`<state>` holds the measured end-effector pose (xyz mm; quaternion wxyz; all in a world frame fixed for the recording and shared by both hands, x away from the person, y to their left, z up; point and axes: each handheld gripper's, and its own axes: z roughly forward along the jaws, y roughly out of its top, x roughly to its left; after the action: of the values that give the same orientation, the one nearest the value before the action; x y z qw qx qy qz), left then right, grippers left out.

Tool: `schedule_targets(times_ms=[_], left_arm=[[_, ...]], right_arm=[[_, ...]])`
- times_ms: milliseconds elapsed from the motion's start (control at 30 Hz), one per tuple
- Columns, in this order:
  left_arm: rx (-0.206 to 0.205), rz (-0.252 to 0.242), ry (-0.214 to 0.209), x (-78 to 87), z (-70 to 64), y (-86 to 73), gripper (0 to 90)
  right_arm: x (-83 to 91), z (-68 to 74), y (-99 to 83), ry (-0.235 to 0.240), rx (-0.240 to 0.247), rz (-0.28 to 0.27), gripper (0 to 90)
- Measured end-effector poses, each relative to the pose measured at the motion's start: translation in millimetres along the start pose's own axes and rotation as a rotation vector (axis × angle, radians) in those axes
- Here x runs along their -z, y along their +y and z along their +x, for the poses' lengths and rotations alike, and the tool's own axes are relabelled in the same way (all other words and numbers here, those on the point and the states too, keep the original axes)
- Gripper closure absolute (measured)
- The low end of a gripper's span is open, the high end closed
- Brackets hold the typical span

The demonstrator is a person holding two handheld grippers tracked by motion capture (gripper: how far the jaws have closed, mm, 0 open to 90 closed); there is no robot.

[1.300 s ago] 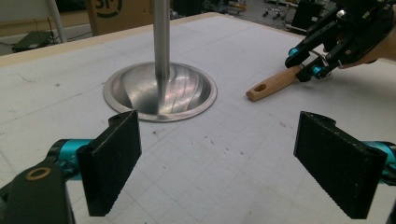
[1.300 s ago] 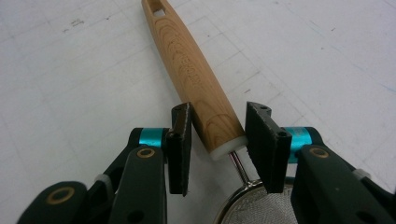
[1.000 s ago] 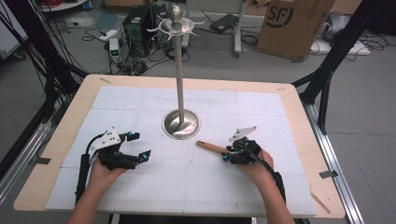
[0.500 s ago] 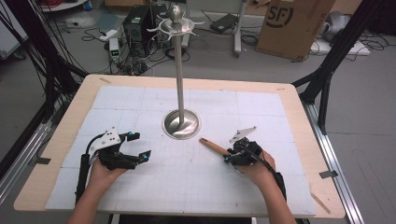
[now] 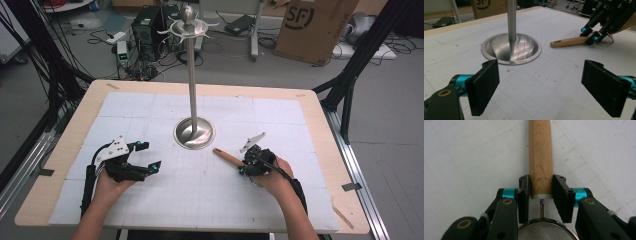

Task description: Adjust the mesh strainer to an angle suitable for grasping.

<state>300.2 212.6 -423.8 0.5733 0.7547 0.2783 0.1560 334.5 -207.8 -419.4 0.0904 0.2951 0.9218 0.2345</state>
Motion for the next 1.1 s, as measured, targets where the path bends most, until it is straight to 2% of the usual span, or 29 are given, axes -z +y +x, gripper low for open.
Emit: schedule_targets(times_ms=[67,167,300,500,600,733,900,967,1100], left_arm=[[-0.002,0.003,0.001,0.4,0.5,0.0,15.4],[-0.001,0.002,-0.001,-0.3,-0.1,-0.2,15.4],[-0.002,-0.003,-0.005,0.0,-0.5,0.3,15.4],[0.0,-0.002,-0.003,0.0,-1.1,0.4,15.4],[0.001,0.0,-0.002,0.0,-0.6,0.2,15.4],[-0.002,0.003,-0.003,-0.7,-0.1,-0.2,15.4],[-0.005,0.003,-0.001,-0.5,-0.5,0.1,15.4],[-0.004,0.001,-0.002,-0.3,-0.3,0.2,15.4],[-0.002,0.0,0.0,0.7,0.3,0.4,15.5]], right_arm=[[1.0,-0.2,-1.0,0.027,-0.008,0.005,67.6],[2.9,3.8,-2.1,0.037,0.002,0.018,67.5],[4.5,9.0,-5.0,0.025,0.027,0.019,67.9],[4.6,7.1,-3.9,0.038,0.001,-0.006,63.0],[1.0,4.8,-3.0,0.061,-0.017,0.005,62.4],[-0.1,3.9,-2.2,0.058,-0.017,0.002,67.4],[0.2,3.8,-1.1,0.059,-0.001,0.006,68.2],[0.1,3.3,-1.1,0.061,0.006,0.001,68.3],[4.5,3.6,1.6,0.069,0.036,-0.067,70.0]])
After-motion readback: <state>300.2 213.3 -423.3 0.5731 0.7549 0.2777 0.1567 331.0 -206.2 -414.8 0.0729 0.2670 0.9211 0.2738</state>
